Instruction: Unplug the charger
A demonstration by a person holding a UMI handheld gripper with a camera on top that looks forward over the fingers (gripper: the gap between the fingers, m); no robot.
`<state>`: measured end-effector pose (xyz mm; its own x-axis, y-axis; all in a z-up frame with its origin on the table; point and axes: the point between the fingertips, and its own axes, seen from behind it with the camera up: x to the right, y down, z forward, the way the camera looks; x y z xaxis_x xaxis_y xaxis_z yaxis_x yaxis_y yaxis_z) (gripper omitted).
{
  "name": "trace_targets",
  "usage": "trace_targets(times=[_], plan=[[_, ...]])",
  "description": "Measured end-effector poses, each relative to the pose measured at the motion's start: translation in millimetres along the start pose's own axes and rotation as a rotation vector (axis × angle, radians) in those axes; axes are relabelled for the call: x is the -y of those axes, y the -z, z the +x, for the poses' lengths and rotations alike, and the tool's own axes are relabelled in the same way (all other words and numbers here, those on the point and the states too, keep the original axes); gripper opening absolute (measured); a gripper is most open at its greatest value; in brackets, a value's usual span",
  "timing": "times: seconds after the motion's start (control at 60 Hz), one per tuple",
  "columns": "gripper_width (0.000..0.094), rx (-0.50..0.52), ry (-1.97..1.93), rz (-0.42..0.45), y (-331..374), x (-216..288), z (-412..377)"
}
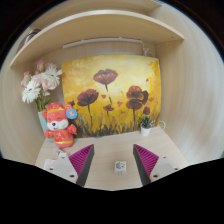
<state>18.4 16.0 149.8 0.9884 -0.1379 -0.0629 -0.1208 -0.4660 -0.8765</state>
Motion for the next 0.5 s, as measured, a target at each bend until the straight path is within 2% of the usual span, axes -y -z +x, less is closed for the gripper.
trace_targets(times=[0.1, 0.183, 0.3, 0.5], plan=[[0.0784, 0.030, -0.019, 0.080, 63, 30, -20], [0.0795, 0.055, -0.005, 0.125, 108, 31, -36], [0.0796, 0.051, 0.024, 0.129, 159, 9, -56], [0.0811, 0.108, 0.057, 0.054, 215, -48, -94]])
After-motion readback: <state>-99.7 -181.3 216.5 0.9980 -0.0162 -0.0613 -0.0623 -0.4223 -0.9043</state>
